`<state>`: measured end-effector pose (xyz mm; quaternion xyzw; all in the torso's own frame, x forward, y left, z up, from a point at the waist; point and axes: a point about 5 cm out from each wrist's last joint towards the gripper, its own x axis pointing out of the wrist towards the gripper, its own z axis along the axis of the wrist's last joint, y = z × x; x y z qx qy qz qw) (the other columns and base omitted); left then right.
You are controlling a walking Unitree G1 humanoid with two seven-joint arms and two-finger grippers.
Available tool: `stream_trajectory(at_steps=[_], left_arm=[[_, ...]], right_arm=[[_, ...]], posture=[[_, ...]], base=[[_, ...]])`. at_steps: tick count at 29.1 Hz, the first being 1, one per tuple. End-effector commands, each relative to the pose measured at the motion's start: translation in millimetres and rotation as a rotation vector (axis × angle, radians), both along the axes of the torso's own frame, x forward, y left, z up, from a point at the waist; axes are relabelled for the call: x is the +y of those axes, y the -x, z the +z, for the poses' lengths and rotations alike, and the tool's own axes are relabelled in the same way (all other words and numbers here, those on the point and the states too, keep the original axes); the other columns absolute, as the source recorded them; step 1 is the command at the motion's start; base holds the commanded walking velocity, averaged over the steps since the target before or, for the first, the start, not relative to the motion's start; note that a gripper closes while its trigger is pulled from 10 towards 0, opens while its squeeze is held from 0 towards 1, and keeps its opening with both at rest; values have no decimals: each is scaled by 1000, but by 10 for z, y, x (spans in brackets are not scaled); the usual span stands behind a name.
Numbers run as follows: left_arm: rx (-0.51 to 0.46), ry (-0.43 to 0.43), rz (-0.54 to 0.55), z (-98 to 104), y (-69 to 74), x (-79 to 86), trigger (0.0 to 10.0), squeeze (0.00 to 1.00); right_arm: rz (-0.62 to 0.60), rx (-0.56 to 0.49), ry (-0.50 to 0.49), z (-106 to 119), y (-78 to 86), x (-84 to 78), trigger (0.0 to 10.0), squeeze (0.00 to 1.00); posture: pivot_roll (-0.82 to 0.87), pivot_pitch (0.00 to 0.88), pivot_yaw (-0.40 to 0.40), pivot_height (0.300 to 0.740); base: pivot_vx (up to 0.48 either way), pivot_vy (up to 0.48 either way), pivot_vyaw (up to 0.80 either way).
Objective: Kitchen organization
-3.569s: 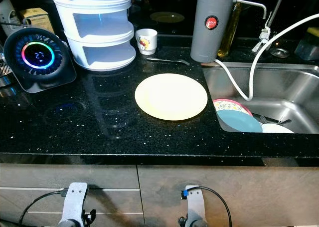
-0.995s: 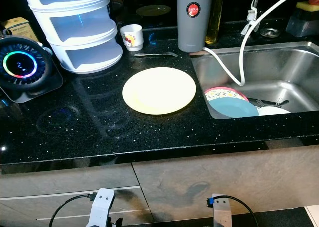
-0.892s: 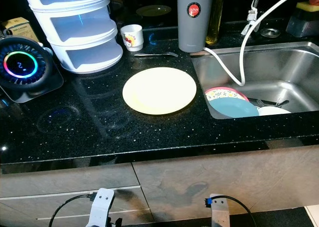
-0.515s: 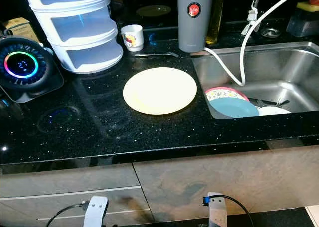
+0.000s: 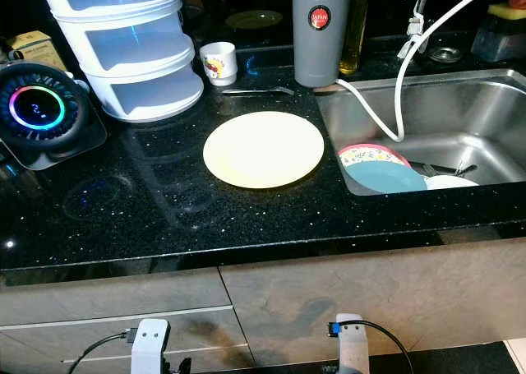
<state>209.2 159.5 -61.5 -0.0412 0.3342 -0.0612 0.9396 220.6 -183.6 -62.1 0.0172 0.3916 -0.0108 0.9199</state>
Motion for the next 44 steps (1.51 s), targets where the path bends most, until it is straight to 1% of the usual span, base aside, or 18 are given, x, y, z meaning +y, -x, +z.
stream_trajectory(at_steps=[1,6,11,14,17,18,24,34,40,44], left_arm=[[7,-25,-11,-20,34,20,10000,0],[29,-43,-28,-40,49,23,10000,0],[24,-45,4,-15,0,42,10000,0],[36,-62,2,-20,-12,43,10000,0],[42,-69,-3,-25,-12,40,10000,0],[45,-77,-9,-28,-14,27,10000,0],[42,-81,-15,-29,-17,-5,10000,0],[2,-68,-32,32,-113,-64,10000,0],[12,-76,-43,17,-95,-57,10000,0],[-4,-65,-40,34,-113,-67,10000,0]], right_arm=[[6,-9,-6,-12,26,21,10000,0],[11,-11,25,-3,11,14,10000,0],[18,-24,36,14,-15,22,10000,0],[34,-36,45,37,-51,32,10000,0],[42,-36,48,43,-62,33,10000,0],[65,-34,59,53,-77,26,10000,0],[99,-21,87,63,-93,-8,10000,0],[96,-18,90,59,-82,-37,10000,0],[94,-18,89,54,-72,-50,10000,0],[89,-18,91,56,-70,-74,10000,0]], posture=[[-107,155,93,740],[-120,154,99,740],[-116,150,86,740],[-133,145,48,740],[-133,145,48,740],[-142,145,22,740],[-153,141,7,740],[-169,139,8,740],[-167,140,15,740],[-166,138,17,740]], base=[[0,0,0],[0,0,0],[0,0,0],[0,0,0],[0,0,0],[0,0,0],[0,0,0],[0,0,0],[0,0,0],[0,0,0]])
